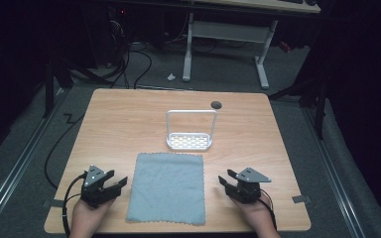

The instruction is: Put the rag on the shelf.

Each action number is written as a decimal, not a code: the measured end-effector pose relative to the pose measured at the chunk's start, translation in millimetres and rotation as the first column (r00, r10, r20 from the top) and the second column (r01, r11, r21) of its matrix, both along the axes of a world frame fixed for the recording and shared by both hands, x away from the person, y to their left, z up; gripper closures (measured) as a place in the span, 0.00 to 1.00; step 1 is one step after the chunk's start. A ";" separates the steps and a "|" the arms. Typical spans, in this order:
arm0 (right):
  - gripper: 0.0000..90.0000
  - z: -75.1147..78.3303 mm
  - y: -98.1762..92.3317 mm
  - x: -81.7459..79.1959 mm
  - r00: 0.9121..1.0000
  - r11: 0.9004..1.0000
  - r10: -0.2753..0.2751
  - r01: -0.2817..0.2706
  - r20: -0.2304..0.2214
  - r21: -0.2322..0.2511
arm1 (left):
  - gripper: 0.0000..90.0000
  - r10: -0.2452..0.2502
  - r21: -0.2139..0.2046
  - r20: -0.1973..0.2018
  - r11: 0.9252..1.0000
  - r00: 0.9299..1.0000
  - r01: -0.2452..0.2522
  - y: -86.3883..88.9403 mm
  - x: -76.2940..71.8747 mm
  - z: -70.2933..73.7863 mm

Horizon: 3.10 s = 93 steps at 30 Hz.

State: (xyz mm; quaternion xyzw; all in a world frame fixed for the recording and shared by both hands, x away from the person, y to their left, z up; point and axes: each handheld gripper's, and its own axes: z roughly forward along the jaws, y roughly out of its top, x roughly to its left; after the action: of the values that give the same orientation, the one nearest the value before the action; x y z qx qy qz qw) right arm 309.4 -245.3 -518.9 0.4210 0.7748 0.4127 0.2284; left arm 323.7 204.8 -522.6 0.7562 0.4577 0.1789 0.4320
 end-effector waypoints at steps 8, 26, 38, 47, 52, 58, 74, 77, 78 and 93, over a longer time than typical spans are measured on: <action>0.99 -2.6 54.6 11.2 0.983 0.983 0.166 -0.171 -0.075 -0.063 | 0.76 -0.115 0.159 -0.084 0.979 0.990 0.127 -51.9 -8.9 -3.5; 1.00 -9.1 52.4 4.5 0.974 0.973 0.182 -0.198 -0.134 -0.120 | 0.90 -0.186 0.151 -0.083 0.969 0.979 0.197 -69.1 -13.7 -5.8; 1.00 -8.8 10.3 -14.0 0.988 0.989 0.083 -0.098 -0.133 -0.110 | 0.89 -0.345 0.148 -0.112 0.921 0.932 0.359 -108.0 -21.3 -3.0; 0.91 -4.1 4.3 -28.9 0.981 0.988 0.120 -0.133 -0.150 -0.078 | 0.76 -0.337 0.151 -0.130 0.923 0.933 0.354 -104.4 -21.2 0.8; 0.84 0.6 0.2 -24.8 0.990 0.995 0.082 -0.087 -0.113 -0.041 | 0.67 -0.215 0.064 -0.056 0.974 0.975 0.218 -92.3 8.6 -0.7; 0.81 -0.8 -3.9 -20.8 0.992 0.997 0.068 -0.073 -0.105 -0.039 | 0.67 -0.144 0.055 -0.079 0.987 0.986 0.148 -99.9 44.3 -5.0; 0.71 -1.8 -4.8 2.4 0.995 0.998 -0.063 0.061 -0.077 -0.025 | 0.86 -0.107 0.085 -0.067 0.990 0.992 0.112 -116.1 58.7 -10.6; 0.69 1.3 -2.8 17.5 0.992 0.996 -0.085 0.083 -0.090 -0.026 | 0.88 -0.111 0.102 -0.055 0.988 0.992 0.116 -117.7 57.7 -10.7; 0.69 1.5 -1.8 23.5 0.992 0.996 -0.091 0.088 -0.091 -0.035 | 0.89 -0.114 0.109 -0.052 0.987 0.992 0.119 -118.1 57.2 -10.7; 0.71 -9.1 5.7 54.4 0.983 0.990 -0.117 0.103 -0.141 -0.101 | 0.96 -0.121 0.054 -0.082 0.991 0.989 0.125 -114.1 60.5 -11.4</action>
State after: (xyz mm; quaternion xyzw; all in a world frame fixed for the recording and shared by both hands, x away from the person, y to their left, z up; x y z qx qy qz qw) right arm 363.8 -239.6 -528.0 0.4814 0.7834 0.3307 0.2126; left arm 384.2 90.7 -534.0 0.8019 0.4214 0.1352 0.4014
